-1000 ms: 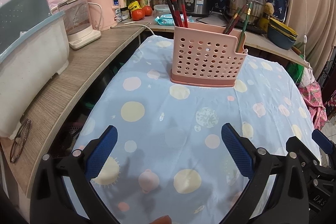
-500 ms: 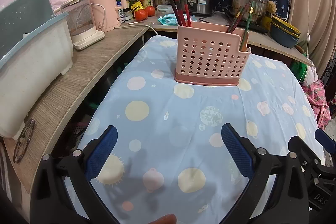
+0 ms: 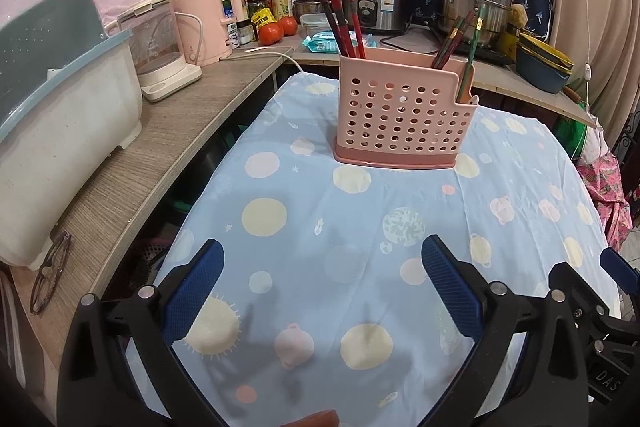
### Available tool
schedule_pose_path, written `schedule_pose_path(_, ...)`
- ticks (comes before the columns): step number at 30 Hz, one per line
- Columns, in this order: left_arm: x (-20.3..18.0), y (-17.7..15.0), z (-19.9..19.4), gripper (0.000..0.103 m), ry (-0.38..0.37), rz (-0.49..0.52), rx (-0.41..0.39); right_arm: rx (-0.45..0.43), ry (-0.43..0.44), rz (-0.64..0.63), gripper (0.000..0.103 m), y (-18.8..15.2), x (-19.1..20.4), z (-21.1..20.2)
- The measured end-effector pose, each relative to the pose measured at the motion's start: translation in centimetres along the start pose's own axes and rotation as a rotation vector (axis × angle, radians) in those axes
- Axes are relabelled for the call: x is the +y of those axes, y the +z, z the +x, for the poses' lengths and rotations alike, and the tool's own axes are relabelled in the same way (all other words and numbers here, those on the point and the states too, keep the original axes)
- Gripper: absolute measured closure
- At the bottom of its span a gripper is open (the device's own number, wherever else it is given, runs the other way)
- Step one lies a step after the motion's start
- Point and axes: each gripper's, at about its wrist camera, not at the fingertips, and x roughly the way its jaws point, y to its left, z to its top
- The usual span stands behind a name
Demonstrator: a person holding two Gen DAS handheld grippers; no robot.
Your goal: Organize utensils
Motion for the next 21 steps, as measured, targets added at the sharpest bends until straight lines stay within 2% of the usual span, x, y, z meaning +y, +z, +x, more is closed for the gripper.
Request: schedule_pose_path(21, -0.5, 0.07, -0.42, 0.008, 0.019, 0.011, -0.015, 0.0, -0.002, 0.0, 0.007, 0.13, -0.15, -0.08)
